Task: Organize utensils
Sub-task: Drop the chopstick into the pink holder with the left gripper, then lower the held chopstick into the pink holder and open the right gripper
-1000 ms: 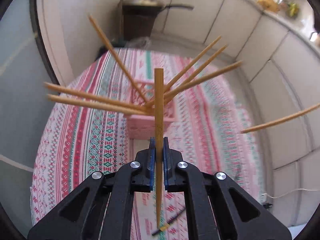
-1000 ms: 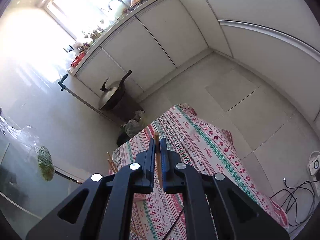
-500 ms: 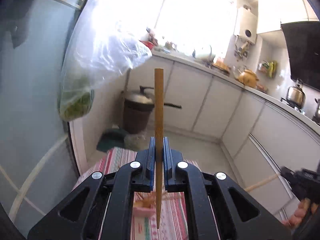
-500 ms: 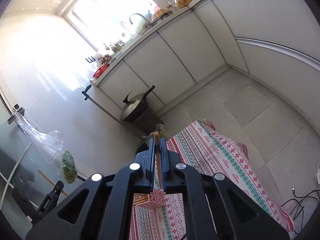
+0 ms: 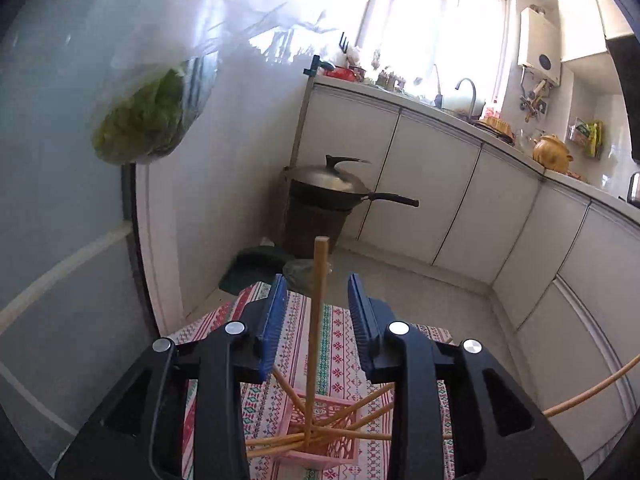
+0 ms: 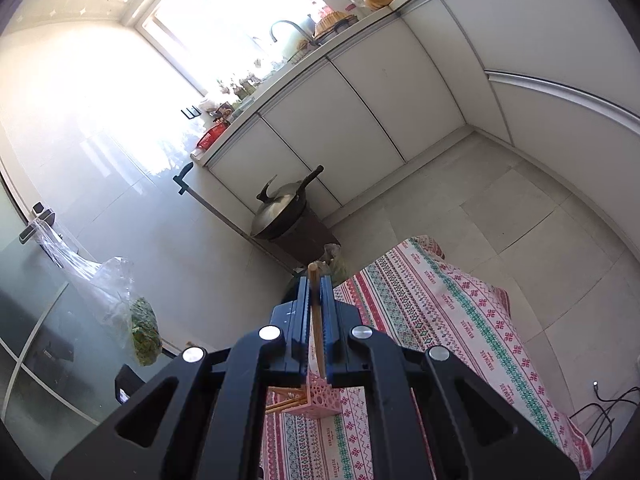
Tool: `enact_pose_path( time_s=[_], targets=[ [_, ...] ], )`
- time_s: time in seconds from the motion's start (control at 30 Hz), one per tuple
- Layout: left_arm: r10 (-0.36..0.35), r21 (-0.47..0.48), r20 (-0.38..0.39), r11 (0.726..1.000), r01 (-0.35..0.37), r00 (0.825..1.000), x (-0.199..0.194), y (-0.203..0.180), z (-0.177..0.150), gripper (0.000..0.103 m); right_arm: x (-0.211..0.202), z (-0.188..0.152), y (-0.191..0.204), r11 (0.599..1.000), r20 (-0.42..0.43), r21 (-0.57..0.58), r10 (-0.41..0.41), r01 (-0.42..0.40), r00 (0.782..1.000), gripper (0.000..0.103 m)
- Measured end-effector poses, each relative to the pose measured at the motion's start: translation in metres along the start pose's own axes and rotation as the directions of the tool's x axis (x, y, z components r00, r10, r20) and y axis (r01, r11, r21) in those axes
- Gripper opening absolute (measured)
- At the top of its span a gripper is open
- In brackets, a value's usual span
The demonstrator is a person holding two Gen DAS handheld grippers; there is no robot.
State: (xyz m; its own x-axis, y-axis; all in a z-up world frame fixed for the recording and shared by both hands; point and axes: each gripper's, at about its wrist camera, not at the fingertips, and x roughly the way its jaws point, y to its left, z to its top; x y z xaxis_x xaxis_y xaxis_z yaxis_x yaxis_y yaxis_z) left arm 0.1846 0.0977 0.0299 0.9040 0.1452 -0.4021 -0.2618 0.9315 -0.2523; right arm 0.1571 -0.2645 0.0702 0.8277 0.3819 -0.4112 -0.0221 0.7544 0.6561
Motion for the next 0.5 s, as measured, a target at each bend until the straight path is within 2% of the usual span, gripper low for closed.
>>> enact_pose_path(
  time_s=[0.07, 0.13, 0.2, 0.27, 0.37, 0.5],
  targets=[
    [-0.017, -0.047, 0.031, 0.999, 0.018, 0.999, -0.027, 0.012, 0.017, 0.033, -0.009, 0.003, 0.007, 1.0, 0.021, -0.013, 0.018, -0.018, 1.0, 0.005],
    [-0.021, -0.075, 0.095, 0.997, 0.028, 0.995, -0.061, 0.023, 0.036, 0.04, -0.02, 0.004, 0.018, 0.999, 0.049, -0.027, 0.041, -0.04, 0.998, 0.005],
    [-0.034, -0.112, 0.151, 0.992, 0.051, 0.988, -0.094, 0.036, 0.052, 0.057, -0.029, 0.005, 0.031, 0.997, 0.069, -0.047, 0.069, -0.066, 0.995, 0.005],
    [-0.025, -0.166, 0.2, 0.984, 0.059, 0.98, -0.124, 0.053, 0.061, 0.065, -0.035, 0.005, 0.046, 0.994, 0.084, -0.066, 0.094, -0.089, 0.992, 0.005],
    [-0.029, -0.185, 0.218, 0.98, 0.071, 0.975, -0.149, 0.067, 0.067, 0.064, -0.038, 0.005, 0.069, 0.989, 0.111, -0.095, 0.122, -0.111, 0.986, 0.005],
    [0.003, -0.145, 0.241, 0.989, 0.033, 0.971, -0.166, 0.076, 0.07, 0.064, -0.03, 0.0, 0.102, 0.98, 0.118, -0.142, 0.154, -0.137, 0.981, 0.005]
  ],
)
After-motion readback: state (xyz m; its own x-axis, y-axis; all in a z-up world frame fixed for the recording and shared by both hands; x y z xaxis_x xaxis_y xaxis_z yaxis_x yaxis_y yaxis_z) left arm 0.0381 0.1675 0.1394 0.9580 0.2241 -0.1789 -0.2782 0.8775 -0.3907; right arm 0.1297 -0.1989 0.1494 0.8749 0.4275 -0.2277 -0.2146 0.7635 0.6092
